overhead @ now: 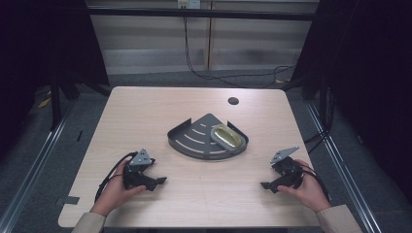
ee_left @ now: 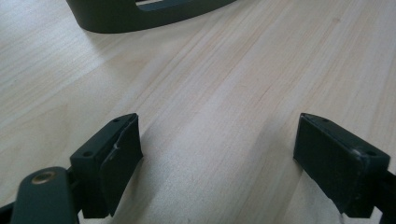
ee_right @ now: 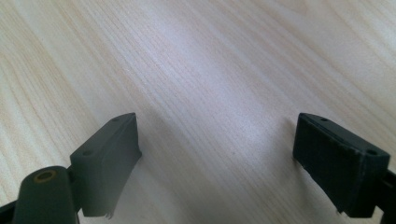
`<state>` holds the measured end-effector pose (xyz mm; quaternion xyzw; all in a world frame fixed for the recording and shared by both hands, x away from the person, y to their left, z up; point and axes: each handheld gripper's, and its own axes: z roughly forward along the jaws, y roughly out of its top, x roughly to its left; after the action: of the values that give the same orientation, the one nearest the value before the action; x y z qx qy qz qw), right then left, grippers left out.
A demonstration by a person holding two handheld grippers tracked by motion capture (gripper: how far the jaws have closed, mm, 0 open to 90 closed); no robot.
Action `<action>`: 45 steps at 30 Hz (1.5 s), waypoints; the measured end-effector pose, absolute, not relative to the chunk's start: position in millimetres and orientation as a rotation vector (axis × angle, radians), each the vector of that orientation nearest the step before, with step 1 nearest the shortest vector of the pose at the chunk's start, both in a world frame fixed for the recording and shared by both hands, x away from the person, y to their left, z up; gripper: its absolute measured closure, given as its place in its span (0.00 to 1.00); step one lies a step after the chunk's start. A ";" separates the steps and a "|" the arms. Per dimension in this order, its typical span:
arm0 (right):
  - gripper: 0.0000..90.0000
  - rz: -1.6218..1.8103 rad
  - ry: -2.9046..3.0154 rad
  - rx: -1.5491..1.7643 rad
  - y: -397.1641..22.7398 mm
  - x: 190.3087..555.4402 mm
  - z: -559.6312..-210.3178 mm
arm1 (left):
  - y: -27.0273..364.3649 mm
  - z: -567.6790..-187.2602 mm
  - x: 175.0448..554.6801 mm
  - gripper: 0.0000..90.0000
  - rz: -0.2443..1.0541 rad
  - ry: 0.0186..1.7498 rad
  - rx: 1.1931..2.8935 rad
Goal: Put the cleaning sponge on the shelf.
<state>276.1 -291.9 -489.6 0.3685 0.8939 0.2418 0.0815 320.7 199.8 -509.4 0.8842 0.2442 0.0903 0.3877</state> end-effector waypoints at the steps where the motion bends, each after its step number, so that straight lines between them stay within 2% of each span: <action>1: 0.15 0.729 2.665 1.107 -292.3 275.0 -490.0 | 199.8 -509.4 320.7 0.16 0.230 0.621 2.250; 21: 0.13 0.945 2.495 1.117 -304.8 257.6 -503.4 | 199.8 -509.4 320.7 0.16 0.230 0.622 2.249; 45: 0.13 1.039 2.409 1.098 -310.1 249.8 -510.9 | 200.5 -509.4 320.2 0.16 0.227 0.620 2.252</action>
<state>249.8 -310.1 -510.9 0.3819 0.8377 0.3611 0.1482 320.2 200.5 -509.4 0.8849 0.2436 0.0891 0.3868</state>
